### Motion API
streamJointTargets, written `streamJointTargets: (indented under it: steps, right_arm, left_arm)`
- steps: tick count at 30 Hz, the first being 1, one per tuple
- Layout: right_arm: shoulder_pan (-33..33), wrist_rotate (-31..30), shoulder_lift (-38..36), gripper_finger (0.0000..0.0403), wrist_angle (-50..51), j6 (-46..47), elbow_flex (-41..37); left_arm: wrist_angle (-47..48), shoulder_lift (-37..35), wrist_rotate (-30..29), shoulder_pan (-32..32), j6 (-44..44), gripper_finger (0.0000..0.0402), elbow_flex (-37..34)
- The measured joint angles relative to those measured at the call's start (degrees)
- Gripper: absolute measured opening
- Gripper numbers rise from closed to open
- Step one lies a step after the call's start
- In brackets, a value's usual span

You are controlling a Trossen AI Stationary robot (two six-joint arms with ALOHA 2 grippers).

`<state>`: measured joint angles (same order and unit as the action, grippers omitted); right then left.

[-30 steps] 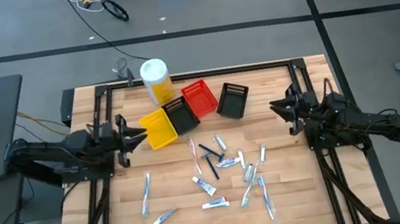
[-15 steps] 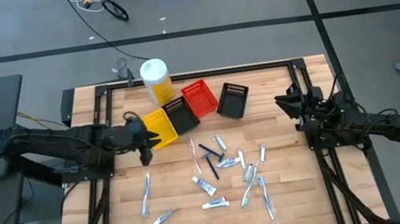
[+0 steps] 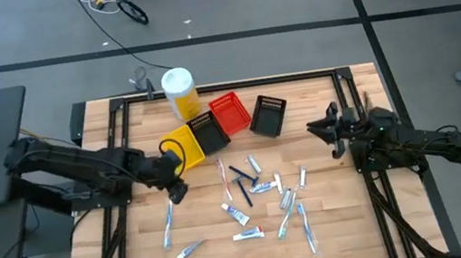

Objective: Pick & Place Travel size toiletries
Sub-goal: Put the blue toothbrush into the yellow bin

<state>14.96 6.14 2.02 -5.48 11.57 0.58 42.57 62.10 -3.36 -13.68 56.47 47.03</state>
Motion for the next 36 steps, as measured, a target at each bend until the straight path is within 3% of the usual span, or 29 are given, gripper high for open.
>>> streamJointTargets:
  steps: [3, 7, 10, 14, 18, 24, 31, 36]
  right_arm:
    - [-0.02, -0.59, -0.02, 0.0086, 4.39, -0.06, 0.00]
    - [-0.02, -6.07, 0.61, 0.0084, 3.81, -1.11, 0.00]
    - [-0.02, -9.97, 0.61, 0.0085, 3.51, -3.73, 0.00]
    - [0.00, -10.57, 0.66, 0.0084, 3.47, -6.55, 0.00]
    - [0.00, -10.55, 0.66, 0.0084, 1.64, -6.92, 0.00]
    - [0.00, -10.02, 0.66, 0.0098, 1.85, -6.38, 0.00]
    - [0.04, -7.42, 3.23, 0.0155, 1.17, -6.46, 0.00]
    - [0.07, -9.18, 6.24, 0.0202, 0.47, -7.86, 0.00]
  left_arm:
    - [3.75, 1.04, 2.07, -3.15, 8.88, 0.0118, -0.02]
    - [6.03, 2.25, 2.58, -7.84, 21.74, 0.0118, -0.04]
    - [5.95, 3.61, 1.34, -12.31, 31.07, 0.0118, -0.04]
    - [5.97, 7.01, 0.43, -17.47, 39.57, 0.0118, -0.03]
    - [5.99, 11.78, -2.76, -21.11, 44.43, 0.0118, -0.04]
    - [5.55, 19.57, -2.97, -22.77, 49.50, 0.0118, -0.04]
    - [0.15, 25.56, -0.64, -22.75, 55.60, 0.0118, -0.04]
    - [0.67, 27.26, 1.10, -22.75, 57.13, 0.0118, -0.09]
